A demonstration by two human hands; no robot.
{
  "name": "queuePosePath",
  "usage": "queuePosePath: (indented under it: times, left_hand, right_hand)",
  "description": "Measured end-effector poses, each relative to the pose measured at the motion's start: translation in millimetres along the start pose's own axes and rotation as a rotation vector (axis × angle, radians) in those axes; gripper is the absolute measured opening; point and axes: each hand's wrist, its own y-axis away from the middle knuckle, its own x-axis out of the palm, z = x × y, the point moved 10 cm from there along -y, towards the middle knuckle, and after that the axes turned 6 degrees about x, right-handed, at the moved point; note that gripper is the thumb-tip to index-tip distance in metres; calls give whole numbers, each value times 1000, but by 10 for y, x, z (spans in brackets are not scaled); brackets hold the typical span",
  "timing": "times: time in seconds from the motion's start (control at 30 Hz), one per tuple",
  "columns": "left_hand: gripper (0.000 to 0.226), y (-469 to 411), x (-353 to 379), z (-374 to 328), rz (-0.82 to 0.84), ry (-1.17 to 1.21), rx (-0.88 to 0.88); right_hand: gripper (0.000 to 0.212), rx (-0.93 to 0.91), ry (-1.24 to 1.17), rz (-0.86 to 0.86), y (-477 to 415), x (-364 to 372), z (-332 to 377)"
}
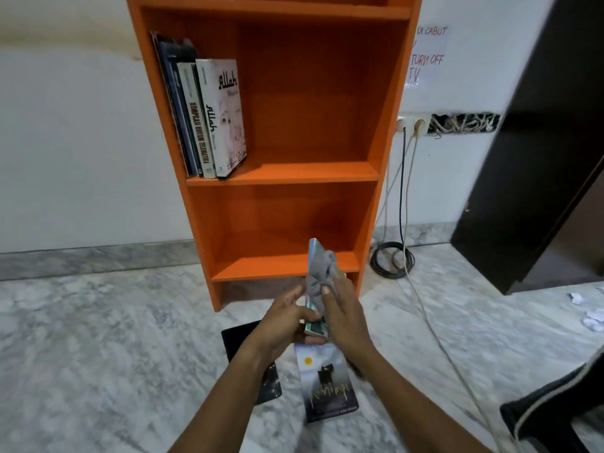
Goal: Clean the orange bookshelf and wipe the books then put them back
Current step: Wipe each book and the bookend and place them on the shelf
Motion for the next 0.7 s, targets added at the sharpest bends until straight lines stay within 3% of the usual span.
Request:
queuePosePath:
  times: [0.1,0.23,0.3,0.37,0.47,0.53,0.6,0.7]
  left_hand:
    - [65,24,-389,-53,-173,28,53]
    - [69,47,-567,-197,-239,73,94]
    - [67,59,-561,-281,-224,103,115]
    - [64,67,-527,-360,-194,150,132]
    - [61,70,-491,-407,-172,269,119]
    - [59,76,-446,-432,-148,290,111]
    - [55,74,-387,-422,-122,261,106]
    - [49,70,-397,-374,-180,52,94]
  right_hand:
    - [38,6,-108,112,272,350,16]
    - [23,97,-89,-51,358,308,-129]
    - [19,269,-84,-109,241,165,-385]
    - [31,538,-186,-122,145,22,-721]
    - [50,864,-764,-102,156,-10,-957]
    - [60,862,-993,10,129,5,-721]
    - [59,743,-1020,125,70,-31,-326]
    - [22,574,-762,149,-45,-100,55]
